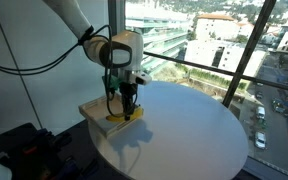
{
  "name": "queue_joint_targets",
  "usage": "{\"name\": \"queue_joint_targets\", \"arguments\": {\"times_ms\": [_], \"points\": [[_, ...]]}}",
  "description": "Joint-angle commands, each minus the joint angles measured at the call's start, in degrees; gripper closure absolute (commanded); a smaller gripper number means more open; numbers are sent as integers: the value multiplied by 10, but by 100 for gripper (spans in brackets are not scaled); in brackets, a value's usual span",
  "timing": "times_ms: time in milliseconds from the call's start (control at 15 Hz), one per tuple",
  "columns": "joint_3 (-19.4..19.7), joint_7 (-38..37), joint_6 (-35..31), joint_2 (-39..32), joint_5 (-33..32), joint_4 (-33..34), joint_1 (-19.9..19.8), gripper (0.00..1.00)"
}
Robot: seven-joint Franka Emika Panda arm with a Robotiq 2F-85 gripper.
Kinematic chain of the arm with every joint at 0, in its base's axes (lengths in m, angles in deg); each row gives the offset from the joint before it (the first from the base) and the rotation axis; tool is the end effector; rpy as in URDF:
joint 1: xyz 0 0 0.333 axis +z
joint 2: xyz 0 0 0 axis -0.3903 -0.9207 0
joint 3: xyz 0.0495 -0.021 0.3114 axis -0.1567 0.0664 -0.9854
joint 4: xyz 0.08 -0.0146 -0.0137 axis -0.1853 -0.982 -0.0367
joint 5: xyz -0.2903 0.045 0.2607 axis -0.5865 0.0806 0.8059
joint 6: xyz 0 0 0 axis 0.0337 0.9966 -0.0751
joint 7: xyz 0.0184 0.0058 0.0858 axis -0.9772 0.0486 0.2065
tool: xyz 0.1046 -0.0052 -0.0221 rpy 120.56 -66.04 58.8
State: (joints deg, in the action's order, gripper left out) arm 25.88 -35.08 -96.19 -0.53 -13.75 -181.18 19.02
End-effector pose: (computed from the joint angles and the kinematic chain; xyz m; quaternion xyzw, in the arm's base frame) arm 0.4727 -0.1503 0.2433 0.9548 -0.2879 -0.0632 0.0373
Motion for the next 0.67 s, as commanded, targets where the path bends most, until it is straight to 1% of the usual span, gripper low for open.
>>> {"name": "queue_joint_targets", "arguments": {"times_ms": [0,600], "points": [[-14,-11,21,21,-11,-5,-3,85],[-39,-6,25,17,-14,4,3,85]]}}
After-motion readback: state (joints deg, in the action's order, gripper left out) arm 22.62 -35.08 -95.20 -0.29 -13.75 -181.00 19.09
